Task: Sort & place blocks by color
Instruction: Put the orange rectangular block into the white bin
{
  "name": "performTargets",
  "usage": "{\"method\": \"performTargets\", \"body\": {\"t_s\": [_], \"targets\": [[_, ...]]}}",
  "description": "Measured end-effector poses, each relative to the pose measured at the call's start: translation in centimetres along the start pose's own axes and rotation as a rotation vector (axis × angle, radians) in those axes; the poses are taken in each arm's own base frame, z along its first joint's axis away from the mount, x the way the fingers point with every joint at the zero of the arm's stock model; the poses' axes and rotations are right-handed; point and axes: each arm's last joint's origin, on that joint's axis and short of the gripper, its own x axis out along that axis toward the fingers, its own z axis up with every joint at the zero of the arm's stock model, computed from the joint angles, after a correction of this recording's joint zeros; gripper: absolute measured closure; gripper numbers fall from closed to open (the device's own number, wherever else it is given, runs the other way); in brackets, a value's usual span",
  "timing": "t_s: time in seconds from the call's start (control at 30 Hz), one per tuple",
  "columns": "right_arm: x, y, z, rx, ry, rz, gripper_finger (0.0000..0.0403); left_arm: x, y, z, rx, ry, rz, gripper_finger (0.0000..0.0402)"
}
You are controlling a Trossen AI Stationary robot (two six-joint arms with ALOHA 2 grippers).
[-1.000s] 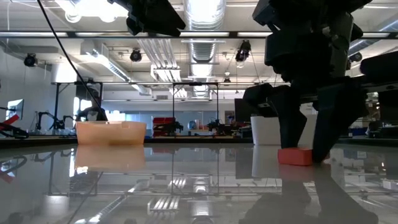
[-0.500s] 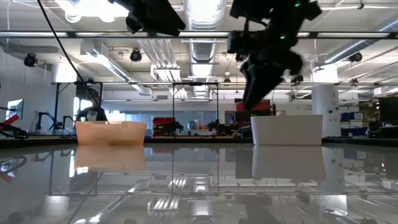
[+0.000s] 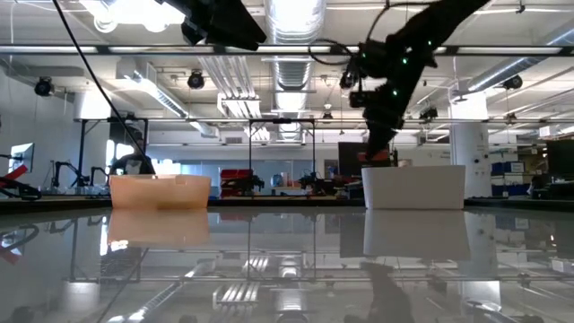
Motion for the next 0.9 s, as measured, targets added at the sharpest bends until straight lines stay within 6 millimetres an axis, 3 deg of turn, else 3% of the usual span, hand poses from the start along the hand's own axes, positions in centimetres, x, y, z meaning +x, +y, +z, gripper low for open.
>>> {"method": "performTargets", "body": {"t_s": [0.2, 0.37, 0.57, 0.8, 0.9], "targets": [[1.1, -4.8, -3.3, 0.093, 0.079, -0.047, 0.0285, 0.0, 0.0, 0.0, 0.006, -0.002, 0.000, 0.0240], [2.0, -7.0, -5.7, 0.159, 0.094, -0.070, 0.0285, -0.1, 0.1, 0.0, 0.010, -0.002, 0.000, 0.0240], [3.1, -7.6, -7.4, 0.172, 0.083, -0.058, 0.0285, -0.1, 0.1, 0.0, 0.010, -0.002, 0.000, 0.0240], [3.7, -7.5, -7.6, 0.180, 0.069, -0.064, 0.0285, -0.1, 0.1, 0.0, 0.010, -0.002, 0.000, 0.0240], [3.7, -7.5, -7.6, 0.185, 0.070, -0.068, 0.0254, -0.1, 0.1, 0.0, 0.010, -0.002, 0.000, 0.0240]]}}
